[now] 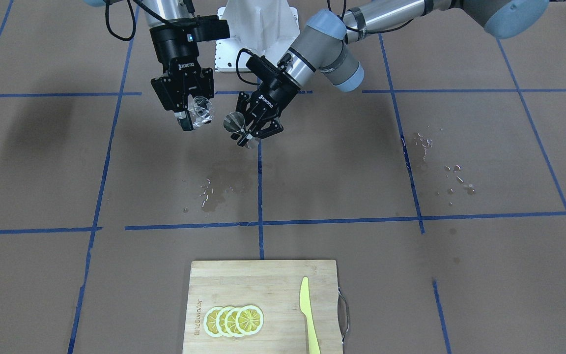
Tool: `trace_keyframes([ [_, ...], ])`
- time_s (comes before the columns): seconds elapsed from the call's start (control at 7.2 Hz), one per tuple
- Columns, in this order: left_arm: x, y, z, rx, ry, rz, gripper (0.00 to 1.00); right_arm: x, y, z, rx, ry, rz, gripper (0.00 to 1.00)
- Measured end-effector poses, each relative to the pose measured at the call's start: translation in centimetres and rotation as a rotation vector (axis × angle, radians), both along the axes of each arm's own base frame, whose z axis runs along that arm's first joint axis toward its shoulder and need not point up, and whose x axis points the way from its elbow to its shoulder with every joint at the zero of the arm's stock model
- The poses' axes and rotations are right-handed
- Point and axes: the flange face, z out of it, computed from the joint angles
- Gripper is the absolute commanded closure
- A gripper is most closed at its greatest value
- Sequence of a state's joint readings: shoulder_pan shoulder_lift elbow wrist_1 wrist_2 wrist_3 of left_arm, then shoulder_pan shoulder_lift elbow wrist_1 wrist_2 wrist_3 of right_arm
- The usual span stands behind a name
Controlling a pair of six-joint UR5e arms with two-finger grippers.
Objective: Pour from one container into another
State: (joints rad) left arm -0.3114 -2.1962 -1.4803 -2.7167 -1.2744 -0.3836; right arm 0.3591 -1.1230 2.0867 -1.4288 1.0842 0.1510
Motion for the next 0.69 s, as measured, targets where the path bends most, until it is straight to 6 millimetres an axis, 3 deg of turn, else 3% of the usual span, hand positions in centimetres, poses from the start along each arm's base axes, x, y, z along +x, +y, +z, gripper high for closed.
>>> trace_keyframes([
  [0.69,-0.09,-0.15,0.06,0.0,-0.001,-0.003,1.0,-1.55,0.48,-0.58,0.086,0.119,-0.008,1.0],
])
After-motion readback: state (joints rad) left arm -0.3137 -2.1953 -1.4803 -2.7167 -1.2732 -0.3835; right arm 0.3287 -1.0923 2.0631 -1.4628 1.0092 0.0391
